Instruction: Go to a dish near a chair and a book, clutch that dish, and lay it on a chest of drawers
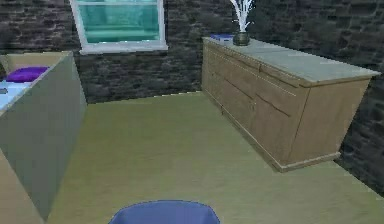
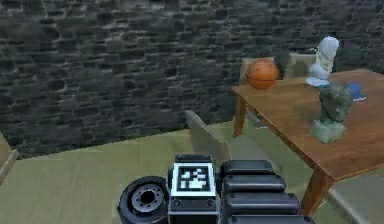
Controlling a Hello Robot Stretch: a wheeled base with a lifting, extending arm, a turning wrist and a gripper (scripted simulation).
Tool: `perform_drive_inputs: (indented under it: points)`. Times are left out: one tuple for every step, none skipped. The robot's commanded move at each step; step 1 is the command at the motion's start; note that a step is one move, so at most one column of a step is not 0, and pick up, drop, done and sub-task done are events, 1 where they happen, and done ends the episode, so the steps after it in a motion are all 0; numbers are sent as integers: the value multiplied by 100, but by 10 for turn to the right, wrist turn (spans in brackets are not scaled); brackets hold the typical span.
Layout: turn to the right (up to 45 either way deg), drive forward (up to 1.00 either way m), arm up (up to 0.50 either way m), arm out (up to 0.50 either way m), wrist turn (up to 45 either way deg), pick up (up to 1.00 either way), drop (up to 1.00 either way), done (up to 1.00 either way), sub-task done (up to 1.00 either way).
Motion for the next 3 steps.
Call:
perform_drive_inputs:
  points:
    - [0, 100, 0, 0, 0, 0, 0, 0, 0]
    - [0, 100, 0, 0, 0, 0, 0, 0, 0]
    - [30, 0, 0, 0, 0, 0, 0, 0, 0]
